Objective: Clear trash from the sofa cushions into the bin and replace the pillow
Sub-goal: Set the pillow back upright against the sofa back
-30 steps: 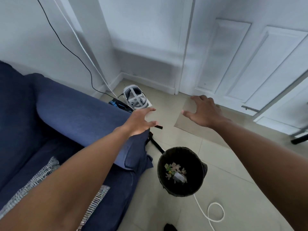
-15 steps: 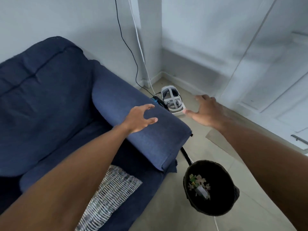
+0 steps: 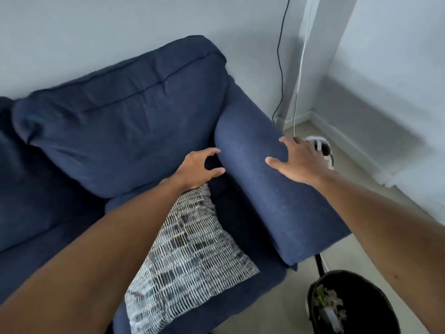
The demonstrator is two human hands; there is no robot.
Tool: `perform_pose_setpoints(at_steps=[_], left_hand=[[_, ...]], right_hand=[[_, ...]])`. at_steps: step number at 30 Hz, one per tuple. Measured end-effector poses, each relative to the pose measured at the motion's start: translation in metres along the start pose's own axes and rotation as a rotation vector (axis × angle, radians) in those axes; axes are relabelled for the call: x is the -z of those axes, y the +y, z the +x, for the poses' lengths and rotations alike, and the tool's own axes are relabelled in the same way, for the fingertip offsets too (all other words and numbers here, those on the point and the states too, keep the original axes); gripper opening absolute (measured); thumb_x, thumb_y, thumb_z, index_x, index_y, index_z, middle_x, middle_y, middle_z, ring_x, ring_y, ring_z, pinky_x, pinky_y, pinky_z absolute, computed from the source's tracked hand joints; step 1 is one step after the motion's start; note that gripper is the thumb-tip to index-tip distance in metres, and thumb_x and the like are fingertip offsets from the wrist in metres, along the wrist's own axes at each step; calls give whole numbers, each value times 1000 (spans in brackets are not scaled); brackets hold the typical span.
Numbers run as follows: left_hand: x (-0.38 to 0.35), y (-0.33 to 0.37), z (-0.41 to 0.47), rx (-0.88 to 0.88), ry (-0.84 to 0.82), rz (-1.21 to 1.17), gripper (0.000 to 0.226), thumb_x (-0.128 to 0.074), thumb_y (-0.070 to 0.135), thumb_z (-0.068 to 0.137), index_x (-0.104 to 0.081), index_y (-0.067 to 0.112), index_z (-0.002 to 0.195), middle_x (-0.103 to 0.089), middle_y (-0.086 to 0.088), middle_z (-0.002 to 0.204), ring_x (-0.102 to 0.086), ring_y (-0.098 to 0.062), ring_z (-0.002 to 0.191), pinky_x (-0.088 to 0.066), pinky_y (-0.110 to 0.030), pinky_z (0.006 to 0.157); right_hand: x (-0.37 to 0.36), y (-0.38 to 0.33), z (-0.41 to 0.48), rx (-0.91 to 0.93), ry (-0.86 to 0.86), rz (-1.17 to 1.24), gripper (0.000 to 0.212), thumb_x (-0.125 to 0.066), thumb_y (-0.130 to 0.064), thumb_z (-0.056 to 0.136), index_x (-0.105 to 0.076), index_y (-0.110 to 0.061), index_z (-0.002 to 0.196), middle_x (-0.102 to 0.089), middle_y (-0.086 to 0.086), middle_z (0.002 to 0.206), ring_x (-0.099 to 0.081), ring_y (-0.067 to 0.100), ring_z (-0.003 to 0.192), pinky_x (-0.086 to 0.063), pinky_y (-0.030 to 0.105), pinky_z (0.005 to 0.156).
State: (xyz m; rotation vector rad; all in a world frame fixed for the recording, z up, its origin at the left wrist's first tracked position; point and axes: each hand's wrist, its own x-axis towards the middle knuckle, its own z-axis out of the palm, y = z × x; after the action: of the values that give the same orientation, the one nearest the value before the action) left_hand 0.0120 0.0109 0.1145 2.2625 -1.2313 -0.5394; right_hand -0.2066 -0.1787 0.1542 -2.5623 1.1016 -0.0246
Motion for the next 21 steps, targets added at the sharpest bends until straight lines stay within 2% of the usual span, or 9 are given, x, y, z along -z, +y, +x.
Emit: perform_pose_setpoints(at_steps=[3,9,15,21], left_hand=[[21,-29,-16,51,44,-10,65,-74,44,85,-50,25,142,-58,2,139,-47,-16,133,-34,-32,113],[56,-84,-58,180,128,-27,67,-73,49,84,-49,27,142,-56,6,140,-44,-17,135,-36,-37,114],[73,-120,-107,285,196,-56,67,-73,46,85,-48,25,143,-54,6,142,-41,-14,137,-31,-29,113],[78,-147,-149,374,245,-95,69,-73,50,83,-47,27,144,-54,7,142,-41,-16,138,-34,-39,116]], right_hand=[[-11,-35,13,76,-13,-6,80,-54,-68,85,-35,-25,149,-41,7,152,-35,33,139,-36,56,107],[-37,-104,26,189,-38,-17,78,-58,-65,85,-38,-24,148,-43,7,148,-37,34,135,-34,53,103],[-57,-155,26,306,-78,-36,78,-58,-66,85,-38,-23,147,-44,7,147,-37,34,135,-35,53,103],[-76,-187,18,388,-117,-60,78,-55,-68,86,-37,-23,147,-43,4,149,-37,31,135,-36,51,102]])
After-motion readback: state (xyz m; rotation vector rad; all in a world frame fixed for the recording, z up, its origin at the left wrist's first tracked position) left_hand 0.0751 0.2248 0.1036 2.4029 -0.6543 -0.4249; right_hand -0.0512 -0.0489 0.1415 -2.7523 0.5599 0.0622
